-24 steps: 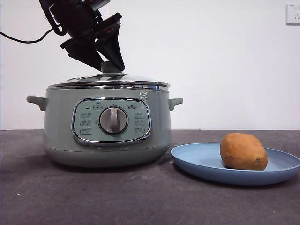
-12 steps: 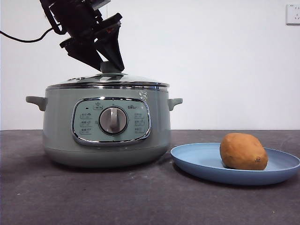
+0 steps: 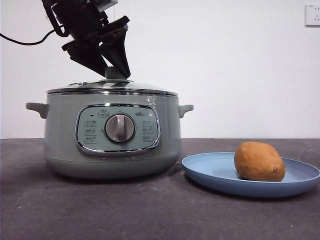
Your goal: Take the potato out from the steamer,put the potato on the plate,close the lid
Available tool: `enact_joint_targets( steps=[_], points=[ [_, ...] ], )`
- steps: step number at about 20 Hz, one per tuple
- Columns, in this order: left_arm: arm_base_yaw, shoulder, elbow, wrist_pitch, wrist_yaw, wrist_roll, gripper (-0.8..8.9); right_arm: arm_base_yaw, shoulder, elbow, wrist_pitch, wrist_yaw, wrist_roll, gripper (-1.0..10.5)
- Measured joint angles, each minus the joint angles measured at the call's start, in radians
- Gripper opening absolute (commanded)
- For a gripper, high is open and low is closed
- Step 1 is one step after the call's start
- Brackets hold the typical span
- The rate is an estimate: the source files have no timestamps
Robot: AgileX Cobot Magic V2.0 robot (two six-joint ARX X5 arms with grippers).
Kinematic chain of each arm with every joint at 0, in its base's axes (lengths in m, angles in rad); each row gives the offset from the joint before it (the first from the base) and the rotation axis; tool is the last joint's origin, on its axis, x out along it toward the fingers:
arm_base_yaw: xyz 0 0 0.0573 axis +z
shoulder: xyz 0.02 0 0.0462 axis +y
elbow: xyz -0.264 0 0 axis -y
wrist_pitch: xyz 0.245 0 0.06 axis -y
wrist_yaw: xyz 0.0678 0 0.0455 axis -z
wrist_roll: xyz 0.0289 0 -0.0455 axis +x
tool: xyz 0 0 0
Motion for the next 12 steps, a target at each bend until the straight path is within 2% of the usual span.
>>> enact_joint_targets(
  steps=[1, 7, 12],
  points=[
    [0.0, 0.0, 0.0, 0.0, 0.0, 0.0, 5.74, 0.0, 0.0, 0.0, -0.006, 0.0, 0.0, 7.2],
    [0.007, -0.019, -0.002, -0.03, -0.034, 0.008, 5.74, 0.0, 0.0, 0.0, -0.023, -0.002, 0.0, 7.2],
    [0.007, -0.183, -0.001, -0.107, -0.05, 0.01, 5.71, 0.0, 0.0, 0.0, -0.068, -0.01, 0.0, 7.2]
  ],
)
